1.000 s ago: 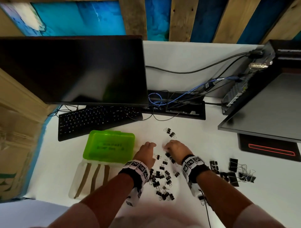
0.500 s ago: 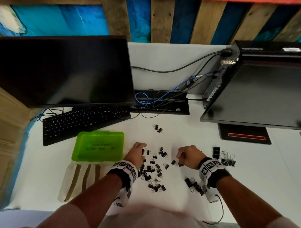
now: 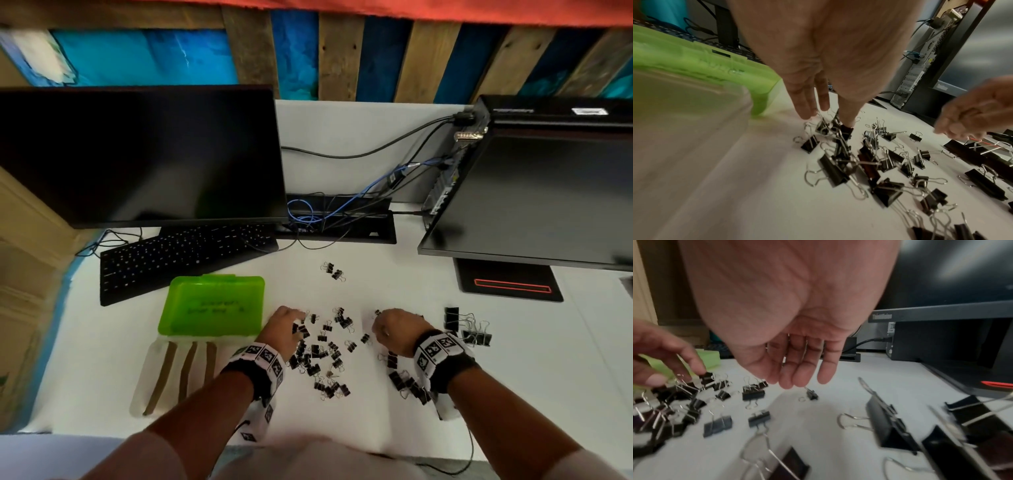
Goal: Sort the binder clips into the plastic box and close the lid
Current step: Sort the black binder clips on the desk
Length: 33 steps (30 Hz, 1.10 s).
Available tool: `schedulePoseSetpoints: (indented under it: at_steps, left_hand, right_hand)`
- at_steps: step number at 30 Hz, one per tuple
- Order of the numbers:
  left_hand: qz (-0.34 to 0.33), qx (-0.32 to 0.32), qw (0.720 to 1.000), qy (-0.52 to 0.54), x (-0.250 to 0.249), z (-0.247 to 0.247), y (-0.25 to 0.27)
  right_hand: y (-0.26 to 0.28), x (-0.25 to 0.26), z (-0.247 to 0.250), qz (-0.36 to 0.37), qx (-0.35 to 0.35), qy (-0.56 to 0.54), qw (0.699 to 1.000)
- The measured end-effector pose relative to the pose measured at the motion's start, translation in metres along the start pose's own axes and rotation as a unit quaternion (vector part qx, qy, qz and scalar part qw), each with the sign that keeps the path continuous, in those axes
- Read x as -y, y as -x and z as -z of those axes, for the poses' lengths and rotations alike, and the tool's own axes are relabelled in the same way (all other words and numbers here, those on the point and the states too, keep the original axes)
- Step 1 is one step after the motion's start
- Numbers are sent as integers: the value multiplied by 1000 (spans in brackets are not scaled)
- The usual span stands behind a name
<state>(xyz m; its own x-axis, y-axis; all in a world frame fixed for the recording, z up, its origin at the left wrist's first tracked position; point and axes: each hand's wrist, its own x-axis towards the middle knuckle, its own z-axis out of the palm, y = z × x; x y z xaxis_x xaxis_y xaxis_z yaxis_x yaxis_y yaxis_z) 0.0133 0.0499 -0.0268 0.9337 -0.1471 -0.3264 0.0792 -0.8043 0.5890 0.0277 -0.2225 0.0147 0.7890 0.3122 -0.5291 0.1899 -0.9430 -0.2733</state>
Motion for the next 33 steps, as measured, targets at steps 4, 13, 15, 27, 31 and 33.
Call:
schedulePoseSetpoints:
  at_steps: [4, 13, 15, 27, 31, 33]
  left_hand:
    - [-12, -1, 1000, -10, 1, -3, 2]
    - [3, 5, 1000, 5, 0, -8, 6]
    - [11, 5, 1000, 7, 0, -7, 6]
    - [6, 9, 1000, 5, -6, -6, -12]
    - [-32, -5, 999, 38, -11, -3, -13]
    - [-45, -14, 997, 61, -13, 1, -13]
  right_hand:
    - [-17, 20, 1, 15, -16, -17, 1000]
    - [-38, 52, -11, -15, 4, -6, 1000]
    - [-39, 51, -17, -29, 1, -24, 999]
    - [-45, 69, 0, 87, -102, -72, 988]
    - [-46, 68, 1, 83, -67, -92, 990]
    - [-49, 65, 0, 81, -55, -118, 988]
